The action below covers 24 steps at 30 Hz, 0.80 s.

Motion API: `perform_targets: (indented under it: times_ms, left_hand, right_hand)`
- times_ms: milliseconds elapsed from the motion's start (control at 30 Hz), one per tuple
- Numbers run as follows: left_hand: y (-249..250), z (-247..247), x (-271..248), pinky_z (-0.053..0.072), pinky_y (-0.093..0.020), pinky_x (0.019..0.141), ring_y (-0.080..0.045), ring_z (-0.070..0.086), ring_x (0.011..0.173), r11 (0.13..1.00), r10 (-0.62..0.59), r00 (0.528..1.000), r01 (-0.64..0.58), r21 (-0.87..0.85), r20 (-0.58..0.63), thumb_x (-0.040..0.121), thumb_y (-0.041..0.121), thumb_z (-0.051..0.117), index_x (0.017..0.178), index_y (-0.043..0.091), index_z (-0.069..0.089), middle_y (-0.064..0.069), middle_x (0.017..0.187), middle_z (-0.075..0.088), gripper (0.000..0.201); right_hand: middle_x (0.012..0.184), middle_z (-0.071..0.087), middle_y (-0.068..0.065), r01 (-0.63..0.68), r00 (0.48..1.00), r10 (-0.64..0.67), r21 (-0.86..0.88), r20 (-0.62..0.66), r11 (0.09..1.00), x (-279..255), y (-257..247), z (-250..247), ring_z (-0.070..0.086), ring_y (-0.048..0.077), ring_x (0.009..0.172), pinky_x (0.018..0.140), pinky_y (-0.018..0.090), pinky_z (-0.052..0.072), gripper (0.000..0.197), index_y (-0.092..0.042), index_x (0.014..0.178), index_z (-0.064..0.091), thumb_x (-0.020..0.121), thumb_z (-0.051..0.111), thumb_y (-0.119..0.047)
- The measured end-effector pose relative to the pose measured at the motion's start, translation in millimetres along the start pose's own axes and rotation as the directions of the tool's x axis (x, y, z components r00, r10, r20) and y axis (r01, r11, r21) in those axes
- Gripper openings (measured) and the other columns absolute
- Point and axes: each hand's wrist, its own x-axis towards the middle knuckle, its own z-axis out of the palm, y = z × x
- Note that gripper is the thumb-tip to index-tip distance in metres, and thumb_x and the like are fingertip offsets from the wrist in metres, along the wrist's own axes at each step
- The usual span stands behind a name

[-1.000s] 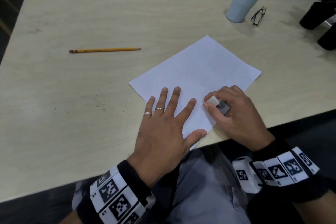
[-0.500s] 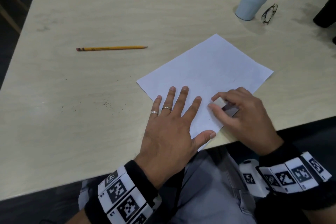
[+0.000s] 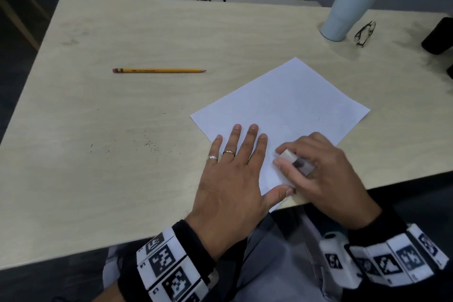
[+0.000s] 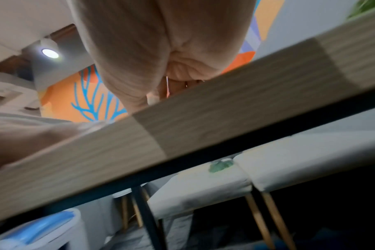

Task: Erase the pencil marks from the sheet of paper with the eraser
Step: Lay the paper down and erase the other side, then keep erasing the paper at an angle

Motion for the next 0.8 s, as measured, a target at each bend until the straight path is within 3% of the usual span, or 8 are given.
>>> perform_targets:
  times_ms: [167, 333, 467, 700, 800]
  left_hand:
    - [1.5, -1.2, -0.6, -0.006, -0.05, 0.13, -0.02, -0.021, 0.16, 1.0, 0.011, 1.0, -0.011, 0.005, 0.006, 0.097, 0.086, 0.013, 0.169, 0.026, 0.007, 0.003, 0.176, -0.01, 0.095]
    - [1.3, -1.3, -3.8, 0.0, -0.054, 0.131, -0.022, -0.018, 0.161, 1.0, 0.024, 1.0, -0.024, 0.002, -0.001, 0.099, 0.083, 0.016, 0.169, 0.023, 0.012, 0.0, 0.177, -0.007, 0.092]
    - [1.8, -3.2, -4.7, -0.001, -0.055, 0.13, -0.022, -0.023, 0.16, 0.999, 0.037, 0.999, -0.037, 0.0, 0.003, 0.099, 0.082, 0.015, 0.17, 0.024, 0.007, 0.001, 0.176, -0.013, 0.092]
    - [2.7, -5.1, -7.1, 0.0, -0.054, 0.13, -0.019, -0.023, 0.16, 0.999, 0.031, 0.999, -0.031, -0.028, -0.012, 0.104, 0.076, 0.015, 0.17, 0.027, 0.008, 0.004, 0.176, -0.012, 0.083]
    - [2.5, -4.7, -7.2, 0.004, -0.055, 0.13, -0.022, -0.018, 0.161, 0.999, 0.033, 0.999, -0.033, -0.01, -0.014, 0.104, 0.075, 0.017, 0.169, 0.025, 0.01, 0.001, 0.177, -0.01, 0.083]
  right_hand:
    - [0.082, 0.068, -0.011, -0.11, 0.988, 0.108, -0.01, -0.109, 0.994, 8.5, 25.3, -8.6, 0.056, 0.021, 0.084, 0.075, 0.044, 0.05, 0.011, -0.024, 0.101, 0.079, 0.095, 0.077, -0.033]
    - [0.09, 0.067, -0.015, -0.066, 0.99, 0.067, 0.01, -0.123, 0.998, -1.0, 17.9, -1.4, 0.059, 0.016, 0.088, 0.08, 0.026, 0.046, 0.01, -0.021, 0.108, 0.077, 0.101, 0.078, -0.029]
    - [0.092, 0.07, -0.015, -0.173, 0.972, 0.187, 0.105, -0.145, 0.979, -1.1, 24.5, 0.4, 0.063, 0.015, 0.088, 0.079, 0.028, 0.048, 0.013, -0.024, 0.107, 0.076, 0.097, 0.073, -0.031]
    - [0.096, 0.072, -0.019, -0.232, 0.96, 0.25, 0.141, -0.128, 0.962, -5.0, 12.7, -0.1, 0.066, 0.011, 0.087, 0.074, 0.014, 0.045, 0.004, -0.032, 0.099, 0.075, 0.095, 0.074, -0.033]
    - [0.092, 0.071, -0.017, -0.207, 0.965, 0.22, 0.102, -0.144, 0.973, -6.6, 12.6, 2.5, 0.066, 0.013, 0.083, 0.074, 0.022, 0.047, 0.003, -0.03, 0.099, 0.074, 0.097, 0.076, -0.031]
